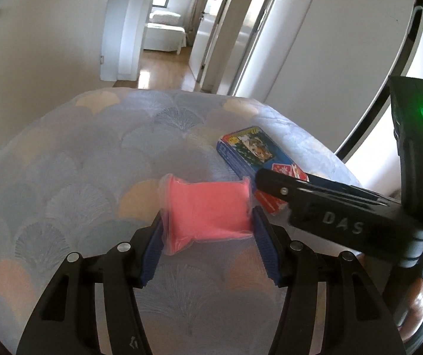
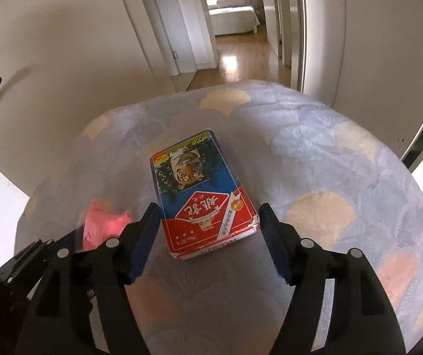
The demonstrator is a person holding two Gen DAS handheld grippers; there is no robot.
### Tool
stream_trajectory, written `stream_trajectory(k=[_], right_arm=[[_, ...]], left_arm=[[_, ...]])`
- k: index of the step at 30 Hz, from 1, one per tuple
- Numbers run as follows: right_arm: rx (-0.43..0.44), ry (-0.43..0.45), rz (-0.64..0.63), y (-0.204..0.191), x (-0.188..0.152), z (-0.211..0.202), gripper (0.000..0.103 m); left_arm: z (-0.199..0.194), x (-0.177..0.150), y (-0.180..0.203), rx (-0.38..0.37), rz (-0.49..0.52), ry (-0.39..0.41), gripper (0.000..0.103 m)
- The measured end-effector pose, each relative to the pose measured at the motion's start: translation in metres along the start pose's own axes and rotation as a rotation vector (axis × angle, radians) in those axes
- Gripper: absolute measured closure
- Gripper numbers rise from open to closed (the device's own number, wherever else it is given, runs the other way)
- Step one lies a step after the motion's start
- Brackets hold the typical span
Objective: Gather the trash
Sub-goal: 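Carry the pink packet and card box over the basket and open both tools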
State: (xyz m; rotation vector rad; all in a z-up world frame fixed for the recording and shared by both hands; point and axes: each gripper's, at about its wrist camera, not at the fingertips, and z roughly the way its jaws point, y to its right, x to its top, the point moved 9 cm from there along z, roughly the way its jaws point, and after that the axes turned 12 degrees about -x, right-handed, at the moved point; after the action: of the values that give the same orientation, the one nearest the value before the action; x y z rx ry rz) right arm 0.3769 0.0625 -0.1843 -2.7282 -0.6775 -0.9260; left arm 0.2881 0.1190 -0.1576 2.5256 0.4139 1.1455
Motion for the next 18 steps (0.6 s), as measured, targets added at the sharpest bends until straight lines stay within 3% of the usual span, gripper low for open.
stream_trajectory(k=[10,18], right_arm=[[-0.015,0.014,0.012,0.006,0.001,-0.003,0.037],[-0.056,0.006,-0.039,-0.005,0.004,0.009,0.030]], left_arm=[[-0.006,-0.003,-0.003,-0.006,-0.020,-0.001,0.048],[-0.018,-0.004,-0.020,0.063,-0.040,0.017,0.048]])
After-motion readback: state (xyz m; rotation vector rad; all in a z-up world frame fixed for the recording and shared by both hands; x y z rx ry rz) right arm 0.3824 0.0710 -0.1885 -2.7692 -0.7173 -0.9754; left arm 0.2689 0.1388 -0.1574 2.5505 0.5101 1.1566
